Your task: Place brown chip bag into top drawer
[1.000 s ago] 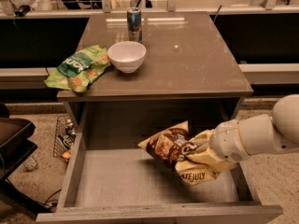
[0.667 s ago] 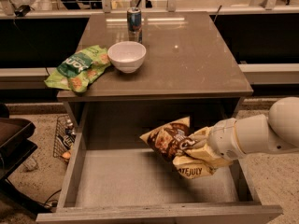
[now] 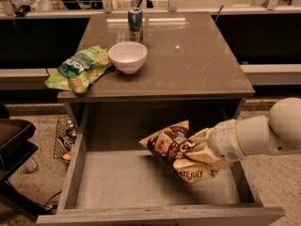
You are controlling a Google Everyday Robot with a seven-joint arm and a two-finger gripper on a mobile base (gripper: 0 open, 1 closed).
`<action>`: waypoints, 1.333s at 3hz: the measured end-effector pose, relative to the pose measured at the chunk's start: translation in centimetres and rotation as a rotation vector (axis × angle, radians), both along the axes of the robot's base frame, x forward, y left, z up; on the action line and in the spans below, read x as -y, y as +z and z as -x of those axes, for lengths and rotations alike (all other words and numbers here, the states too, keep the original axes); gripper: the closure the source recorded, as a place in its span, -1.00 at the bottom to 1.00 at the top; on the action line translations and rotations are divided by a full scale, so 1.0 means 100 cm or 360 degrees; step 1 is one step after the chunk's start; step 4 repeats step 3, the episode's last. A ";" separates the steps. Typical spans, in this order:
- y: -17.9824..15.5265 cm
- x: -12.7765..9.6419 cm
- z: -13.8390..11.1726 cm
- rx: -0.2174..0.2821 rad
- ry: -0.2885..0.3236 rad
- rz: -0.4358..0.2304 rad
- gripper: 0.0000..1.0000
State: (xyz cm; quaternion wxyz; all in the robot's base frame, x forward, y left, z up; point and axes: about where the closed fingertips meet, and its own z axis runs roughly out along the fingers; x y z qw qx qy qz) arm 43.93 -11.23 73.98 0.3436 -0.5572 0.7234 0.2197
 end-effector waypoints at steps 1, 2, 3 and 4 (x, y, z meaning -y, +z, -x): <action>0.000 -0.001 0.000 -0.0001 0.0005 0.0001 -0.69; 0.000 -0.003 0.001 -0.0002 0.0010 0.0001 -1.00; 0.000 -0.003 0.001 -0.0002 0.0010 0.0002 -1.00; 0.000 -0.003 0.001 -0.0002 0.0010 0.0002 -1.00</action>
Offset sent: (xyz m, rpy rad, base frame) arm -0.0003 0.0012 -0.0001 -0.0004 0.0004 0.0027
